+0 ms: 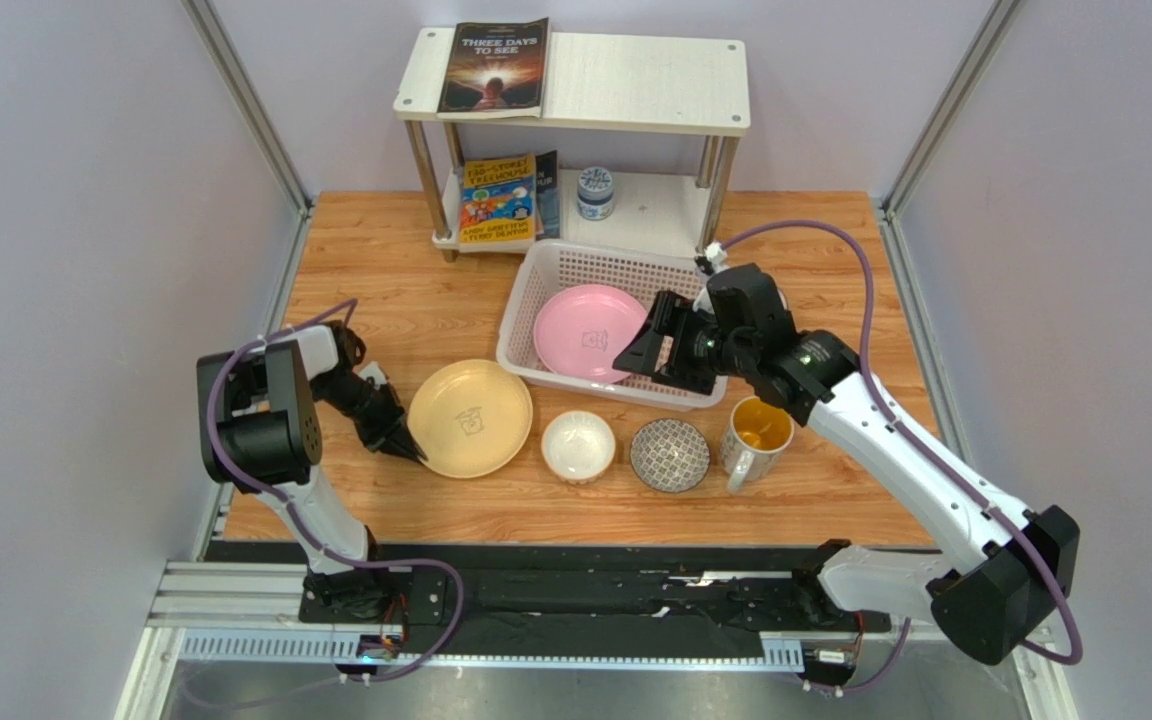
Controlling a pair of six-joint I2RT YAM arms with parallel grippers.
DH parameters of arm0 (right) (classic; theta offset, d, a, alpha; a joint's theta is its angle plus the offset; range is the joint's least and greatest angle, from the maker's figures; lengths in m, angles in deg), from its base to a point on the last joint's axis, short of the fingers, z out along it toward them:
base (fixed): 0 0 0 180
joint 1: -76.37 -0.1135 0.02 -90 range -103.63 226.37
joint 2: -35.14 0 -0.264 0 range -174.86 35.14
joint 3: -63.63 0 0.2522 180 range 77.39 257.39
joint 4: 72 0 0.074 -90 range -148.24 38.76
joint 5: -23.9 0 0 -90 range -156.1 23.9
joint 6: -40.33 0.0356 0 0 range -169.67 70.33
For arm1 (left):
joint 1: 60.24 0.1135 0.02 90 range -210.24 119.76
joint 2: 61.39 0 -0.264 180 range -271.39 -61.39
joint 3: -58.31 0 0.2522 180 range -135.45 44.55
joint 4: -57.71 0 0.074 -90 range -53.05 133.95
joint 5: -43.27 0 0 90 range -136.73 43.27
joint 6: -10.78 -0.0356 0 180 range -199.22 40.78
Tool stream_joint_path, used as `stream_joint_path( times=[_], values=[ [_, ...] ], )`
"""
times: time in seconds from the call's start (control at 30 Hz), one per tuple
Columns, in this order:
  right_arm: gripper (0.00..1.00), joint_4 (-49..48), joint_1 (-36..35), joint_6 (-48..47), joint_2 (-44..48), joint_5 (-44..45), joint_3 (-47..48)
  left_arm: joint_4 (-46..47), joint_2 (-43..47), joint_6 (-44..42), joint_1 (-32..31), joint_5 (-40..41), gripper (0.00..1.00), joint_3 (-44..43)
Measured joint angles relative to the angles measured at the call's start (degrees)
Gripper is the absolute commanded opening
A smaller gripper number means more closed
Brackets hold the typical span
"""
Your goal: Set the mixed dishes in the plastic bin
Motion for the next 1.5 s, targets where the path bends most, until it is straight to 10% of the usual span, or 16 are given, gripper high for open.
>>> stream_joint_path(
  times=[0.8,1.5],
  values=[
    [0.76,0.6,-4.7,2.0,-6.2,-0.7,-0.4,-17.9,32.4,2.9,6.1,16.3,0.00,-9.8],
    [0.79,-12.6,-23.1,6.5,-30.9,0.9,17.2,-16.9,41.2,6.4,6.3,-0.5,0.00,-5.9]
  ],
)
